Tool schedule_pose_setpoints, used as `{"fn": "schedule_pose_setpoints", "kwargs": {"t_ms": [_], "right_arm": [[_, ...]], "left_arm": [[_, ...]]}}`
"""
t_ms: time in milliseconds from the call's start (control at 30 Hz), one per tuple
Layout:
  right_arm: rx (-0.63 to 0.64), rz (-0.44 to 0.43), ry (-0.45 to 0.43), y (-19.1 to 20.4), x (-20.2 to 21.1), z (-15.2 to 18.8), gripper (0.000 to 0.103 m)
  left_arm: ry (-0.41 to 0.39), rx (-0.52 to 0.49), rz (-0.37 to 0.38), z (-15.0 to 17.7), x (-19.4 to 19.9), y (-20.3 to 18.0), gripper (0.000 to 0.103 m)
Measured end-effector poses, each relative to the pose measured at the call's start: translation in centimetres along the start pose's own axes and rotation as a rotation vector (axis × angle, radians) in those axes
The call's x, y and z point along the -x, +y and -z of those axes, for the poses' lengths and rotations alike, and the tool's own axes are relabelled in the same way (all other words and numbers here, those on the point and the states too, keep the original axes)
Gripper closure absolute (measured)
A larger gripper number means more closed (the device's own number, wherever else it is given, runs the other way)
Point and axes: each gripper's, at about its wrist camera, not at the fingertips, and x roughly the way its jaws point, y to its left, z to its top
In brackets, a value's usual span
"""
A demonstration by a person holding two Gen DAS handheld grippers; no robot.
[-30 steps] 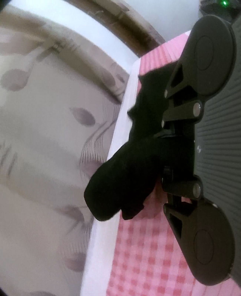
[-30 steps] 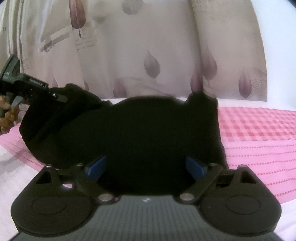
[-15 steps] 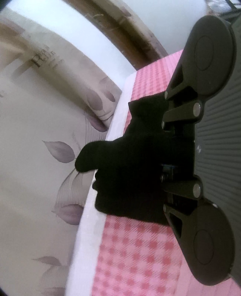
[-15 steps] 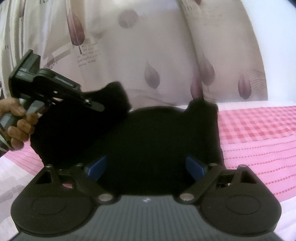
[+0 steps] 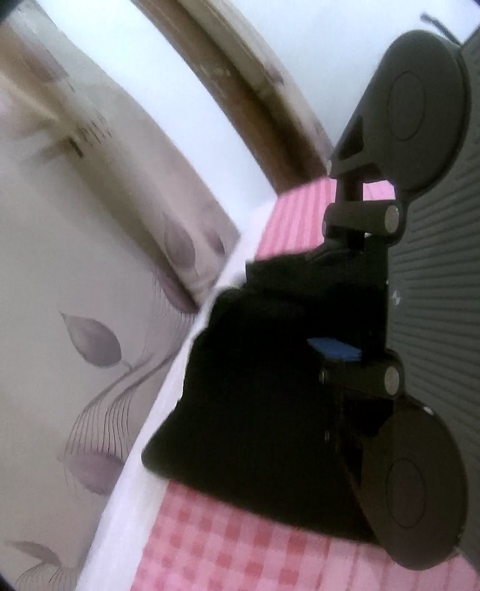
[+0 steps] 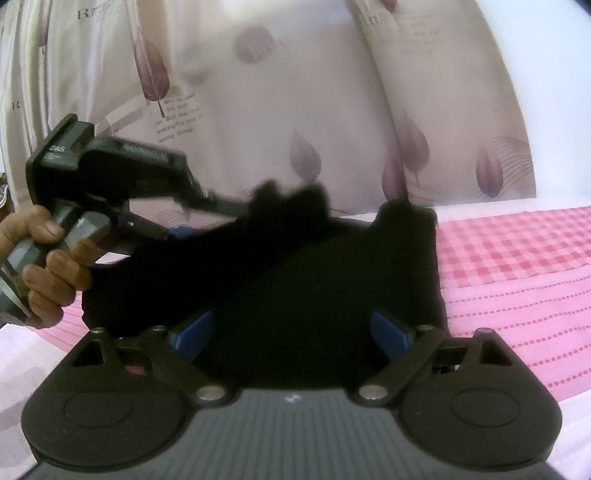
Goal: Fold small clothes
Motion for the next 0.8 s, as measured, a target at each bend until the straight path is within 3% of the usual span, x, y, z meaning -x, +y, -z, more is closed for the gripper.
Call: {"fn": "schedule_pose_setpoints", "kwargs": {"t_ms": [33,100,167,333,433,533,667,800], "right_arm": [[-0.001,0.0,0.002,0.0,0.0,0.0,0.01],[-0.003,0.0,0.005,-0.1,0.0,0.0,0.01],[-0.005,-0.001,0.005,-0.1,0.0,0.0,0.01],[-0.08,-0.034,-0.042,-0.7,0.9,-0.5,0.01],[-0.234,-0.158,-0.075,-1.5,1.1,-2.1,0.01],[-0.285,-0.199,-0.057,-1.5,-0.4,-4.1,0.01],[-0.381,-0.215,0.019,-2.1,-4.3,-5.8,0.01],[-0.485,-0.239,0.088,-2.7,-8.1,-7.4,0.01]], "left_arm": [[0.002,-0.002,0.036,0.0,0.2,-0.1,0.056],[-0.009,0.017,0.103,0.2,1.1,-0.2,0.037],[-0.058,0.004,0.167,0.6,2.9,-0.5,0.029],[-0.187,-0.182,0.106,2.5,7.6,-1.7,0.016],[-0.226,-0.333,0.023,4.7,8.5,-1.6,0.015],[-0.208,-0.402,-0.011,7.0,7.6,-0.3,0.015],[-0.213,-0.328,0.105,9.2,6.7,2.2,0.015],[-0.196,-0.349,0.162,10.9,5.2,2.5,0.015]]}}
